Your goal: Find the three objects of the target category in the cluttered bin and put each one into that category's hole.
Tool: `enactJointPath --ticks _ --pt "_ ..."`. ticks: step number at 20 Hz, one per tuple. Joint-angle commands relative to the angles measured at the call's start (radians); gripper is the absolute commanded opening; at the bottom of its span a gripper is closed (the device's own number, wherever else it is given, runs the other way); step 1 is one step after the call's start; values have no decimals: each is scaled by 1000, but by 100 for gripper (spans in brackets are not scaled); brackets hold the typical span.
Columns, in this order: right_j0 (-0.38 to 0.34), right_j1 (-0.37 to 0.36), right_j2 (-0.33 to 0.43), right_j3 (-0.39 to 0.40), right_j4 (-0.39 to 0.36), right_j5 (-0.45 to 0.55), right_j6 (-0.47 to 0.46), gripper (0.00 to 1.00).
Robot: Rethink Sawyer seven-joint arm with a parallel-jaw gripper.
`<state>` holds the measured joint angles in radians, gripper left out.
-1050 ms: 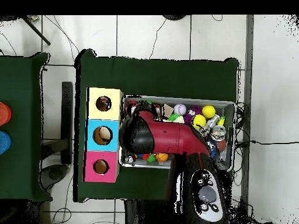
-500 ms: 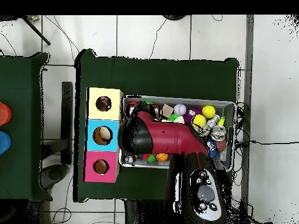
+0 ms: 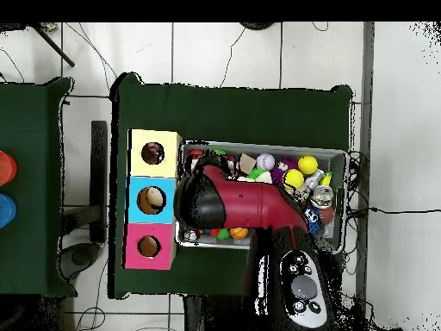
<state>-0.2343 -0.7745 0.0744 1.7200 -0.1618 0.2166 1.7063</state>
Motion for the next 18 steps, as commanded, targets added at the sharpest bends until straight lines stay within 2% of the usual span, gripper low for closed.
enactJointPath --ticks 1,8,18 --pt "-52 -7 102 105 -29 80 31 0" --pt "-100 -14 152 125 -41 61 16 0" --pt "-72 -15 126 122 -50 63 37 0"
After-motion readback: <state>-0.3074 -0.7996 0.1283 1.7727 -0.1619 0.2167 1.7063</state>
